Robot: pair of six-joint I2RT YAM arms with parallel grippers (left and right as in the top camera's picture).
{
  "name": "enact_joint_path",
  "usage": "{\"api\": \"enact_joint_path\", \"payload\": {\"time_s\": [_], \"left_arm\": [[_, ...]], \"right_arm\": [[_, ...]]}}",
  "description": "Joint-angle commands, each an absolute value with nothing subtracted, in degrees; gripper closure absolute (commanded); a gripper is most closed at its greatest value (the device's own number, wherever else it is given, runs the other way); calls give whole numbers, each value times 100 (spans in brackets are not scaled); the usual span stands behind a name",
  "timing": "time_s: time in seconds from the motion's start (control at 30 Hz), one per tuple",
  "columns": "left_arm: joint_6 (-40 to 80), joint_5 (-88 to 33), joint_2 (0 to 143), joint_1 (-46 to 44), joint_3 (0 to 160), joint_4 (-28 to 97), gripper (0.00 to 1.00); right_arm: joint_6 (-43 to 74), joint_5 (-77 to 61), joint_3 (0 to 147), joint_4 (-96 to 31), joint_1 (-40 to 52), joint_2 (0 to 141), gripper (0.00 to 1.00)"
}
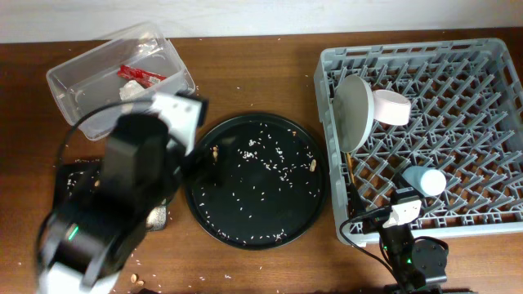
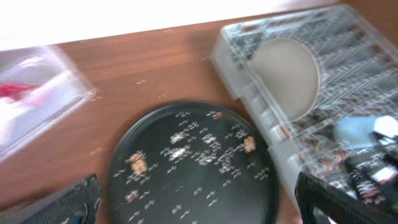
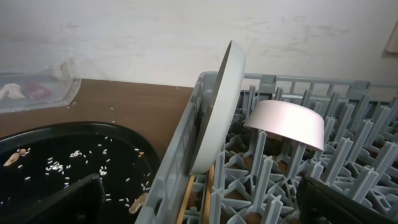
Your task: Sort waste into correct bins and load items into the dishwasher rack
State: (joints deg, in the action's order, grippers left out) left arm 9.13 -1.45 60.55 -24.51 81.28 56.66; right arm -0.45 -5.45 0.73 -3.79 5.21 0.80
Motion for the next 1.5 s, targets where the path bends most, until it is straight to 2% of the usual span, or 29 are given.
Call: {"api": "enact_joint_path", "payload": {"time_s": [0.0,0.1,0.27,0.37,0.47,0.67,0.77,0.97,1.17,1.47], "left_arm": [[637,1262,5194,-2453,8162,6438,1],[637,1356,4569,-2453,8084,6873,1],[637,1402,3798,-2453,7214,6663,1],[631,1531,3636,-2429,6235,5795,1],[633,1693,3509,-2196,5000,4418,1],[635,998,2906,-1592,2532,1505,1],[637,963,2471,-1354,1782,875,1],[637,958,1125,-834,891,720,1],[637,851,8,-532,541,1194,1],[635,878,34,-497,276,902,1]], "right_arm": [[-64,-578,32,-384,480,36,2],[-64,-578,32,-381,480,36,2],[-64,-578,32,-381,480,36,2],[-64,-576,32,-384,480,36,2],[-64,-578,32,-381,480,36,2],[-64,-578,32,-381,480,36,2],[-64,-578,32,-381,480,36,2],[-64,-578,32,-381,480,36,2],[-64,-578,32,-381,480,36,2],[-64,-578,32,-384,480,36,2]]}}
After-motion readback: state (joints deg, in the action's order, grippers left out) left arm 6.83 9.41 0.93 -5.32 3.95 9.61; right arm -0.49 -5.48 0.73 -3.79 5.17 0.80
